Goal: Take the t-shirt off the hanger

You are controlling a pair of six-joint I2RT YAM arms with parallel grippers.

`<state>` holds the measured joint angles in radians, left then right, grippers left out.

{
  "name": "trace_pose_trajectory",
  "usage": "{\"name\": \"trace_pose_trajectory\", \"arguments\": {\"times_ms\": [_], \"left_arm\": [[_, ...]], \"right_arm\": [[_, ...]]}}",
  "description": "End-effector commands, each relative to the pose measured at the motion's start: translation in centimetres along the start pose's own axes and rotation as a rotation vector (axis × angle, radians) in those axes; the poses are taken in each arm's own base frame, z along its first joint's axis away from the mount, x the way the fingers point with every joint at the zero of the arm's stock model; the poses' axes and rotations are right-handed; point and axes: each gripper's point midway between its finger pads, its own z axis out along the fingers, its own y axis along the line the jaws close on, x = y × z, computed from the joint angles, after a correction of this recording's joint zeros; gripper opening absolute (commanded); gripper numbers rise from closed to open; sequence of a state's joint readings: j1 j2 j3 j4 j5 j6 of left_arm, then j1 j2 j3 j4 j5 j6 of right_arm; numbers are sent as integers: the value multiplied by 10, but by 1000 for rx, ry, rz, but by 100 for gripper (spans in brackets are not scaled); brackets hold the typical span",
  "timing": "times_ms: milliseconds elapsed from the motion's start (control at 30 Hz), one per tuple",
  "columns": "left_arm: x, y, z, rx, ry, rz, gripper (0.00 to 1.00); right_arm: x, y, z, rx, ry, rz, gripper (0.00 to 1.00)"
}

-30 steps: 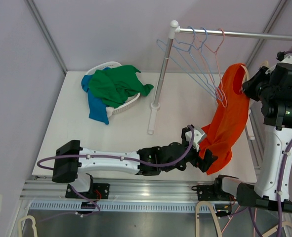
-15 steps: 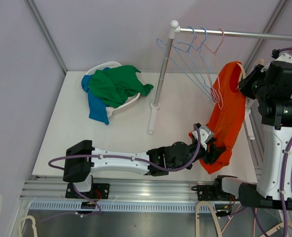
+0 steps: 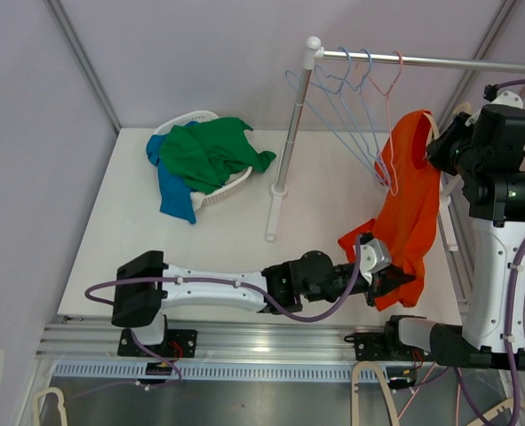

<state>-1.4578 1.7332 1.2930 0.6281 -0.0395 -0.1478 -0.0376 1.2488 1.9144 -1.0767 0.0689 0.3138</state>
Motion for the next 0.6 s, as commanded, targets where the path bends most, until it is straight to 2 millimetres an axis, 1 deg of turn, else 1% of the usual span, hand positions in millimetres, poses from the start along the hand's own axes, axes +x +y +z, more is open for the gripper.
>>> {"name": "trace_pose_trajectory", "arguments": {"times_ms": [0,33,67,133,167,200,233,267,300,333,367,400,433,467,500,533,567], "left_arm": [[-77,-37,-10,159,-126,79,1],[-89,-39,-9,172,-132,87,1],[-98,-49,-9,226,-128,95,1],[-105,-64,-16,333,-113,107,1],[-107,-75,-23,405,-105,100,1],[-102,-106,-43,612,-74,105,1],[-103,-125,-61,745,-55,109,1],[-111,-144,-79,867,-32,74,1],[-110,-169,-112,1075,-5,62,1],[-119,-188,-137,1193,-25,55,1],[-117,-199,-162,1287,30,-41,1],[-116,-208,-181,1366,34,-58,1],[-126,-220,-205,1473,-42,4,1],[-126,-223,-220,1505,3,-58,1],[-123,-225,-228,1527,5,-71,1],[-131,-225,-240,1563,-91,-10,1],[-126,-225,-247,1589,-16,-104,1]], "right_arm": [[-24,8,-3,-34,-125,22,0],[-22,9,-2,-35,-124,22,0],[-21,9,1,-34,-118,20,0],[-17,7,7,-25,-104,13,0],[-16,6,12,-22,-100,9,0],[-16,6,16,-18,-96,1,0],[-16,6,19,-18,-93,-3,0],[-17,7,22,-19,-91,-6,0],[-15,7,29,-14,-78,-5,0],[-17,8,31,-19,-81,-3,0],[-18,8,34,-20,-78,-3,0],[-18,8,39,-17,-74,-1,0],[-19,9,41,-18,-73,1,0],[-22,9,42,-17,-78,3,0],[-22,10,44,-19,-76,3,0],[-23,10,46,-16,-72,3,0],[-26,10,47,-14,-79,2,0]]}}
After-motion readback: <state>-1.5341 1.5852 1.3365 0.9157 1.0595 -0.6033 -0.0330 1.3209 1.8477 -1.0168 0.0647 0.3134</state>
